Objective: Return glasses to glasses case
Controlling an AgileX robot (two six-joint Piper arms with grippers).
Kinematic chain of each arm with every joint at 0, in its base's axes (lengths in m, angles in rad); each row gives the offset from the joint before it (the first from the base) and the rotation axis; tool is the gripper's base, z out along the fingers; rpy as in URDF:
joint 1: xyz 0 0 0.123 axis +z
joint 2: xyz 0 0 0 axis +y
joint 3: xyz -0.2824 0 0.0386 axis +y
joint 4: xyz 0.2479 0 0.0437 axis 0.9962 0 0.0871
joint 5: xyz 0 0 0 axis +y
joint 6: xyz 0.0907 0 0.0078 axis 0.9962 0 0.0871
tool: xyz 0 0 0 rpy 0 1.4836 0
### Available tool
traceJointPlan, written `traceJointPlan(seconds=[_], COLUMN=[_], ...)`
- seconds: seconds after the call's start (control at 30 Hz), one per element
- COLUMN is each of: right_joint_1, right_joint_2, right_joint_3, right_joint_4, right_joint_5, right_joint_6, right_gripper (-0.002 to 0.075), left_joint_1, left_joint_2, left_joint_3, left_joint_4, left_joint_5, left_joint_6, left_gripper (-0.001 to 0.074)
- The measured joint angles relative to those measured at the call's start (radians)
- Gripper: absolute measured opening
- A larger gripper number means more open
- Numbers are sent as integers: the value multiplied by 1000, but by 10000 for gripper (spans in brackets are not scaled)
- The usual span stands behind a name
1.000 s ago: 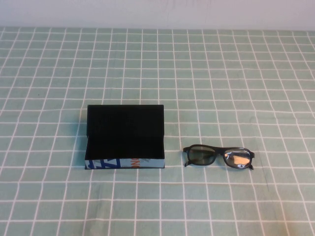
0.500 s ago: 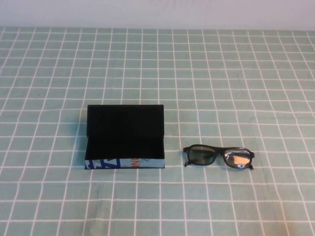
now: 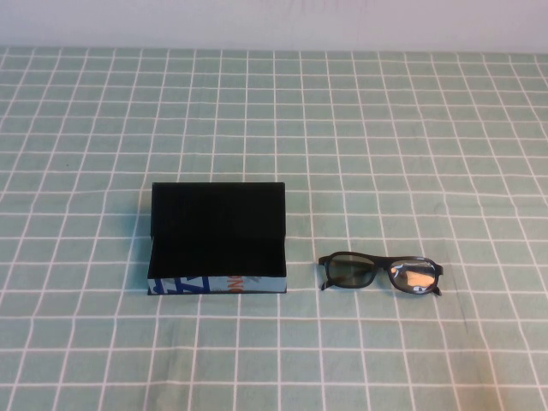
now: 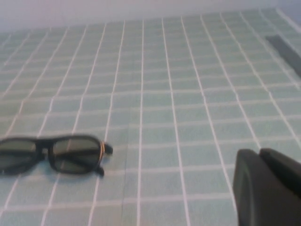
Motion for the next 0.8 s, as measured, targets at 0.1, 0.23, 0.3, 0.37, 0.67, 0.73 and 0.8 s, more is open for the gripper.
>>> traceJointPlan(seconds=[0.1, 0.23, 0.3, 0.37, 0.67, 0.73, 0.8], right_joint_1=[0, 0, 0, 0, 0, 0, 0], right_joint_2=[0, 0, 0, 0, 0, 0, 0], right_joint_3=[0, 0, 0, 0, 0, 0, 0], right_joint_4=[0, 4, 6, 10, 8, 2, 2], right_joint_5=[-155, -404, -504, -591, -900, -982, -1043], right_joint_6=[0, 0, 0, 0, 72, 124, 174], right_gripper=[-11, -11, -11, -11, -11, -11, -11], left_joint_1=[0, 0, 0, 0, 0, 0, 0], left_joint_2=[0, 0, 0, 0, 0, 0, 0], left_joint_3=[0, 0, 0, 0, 0, 0, 0], left_joint_4=[0, 0, -2, -2, -2, -2, -2], left_joint_5=[-93, -303, -397, -458, -670, -821, -966], left_joint_6=[0, 0, -2, -4, -48, -88, -108], left_gripper=[1, 1, 1, 1, 2, 1, 2])
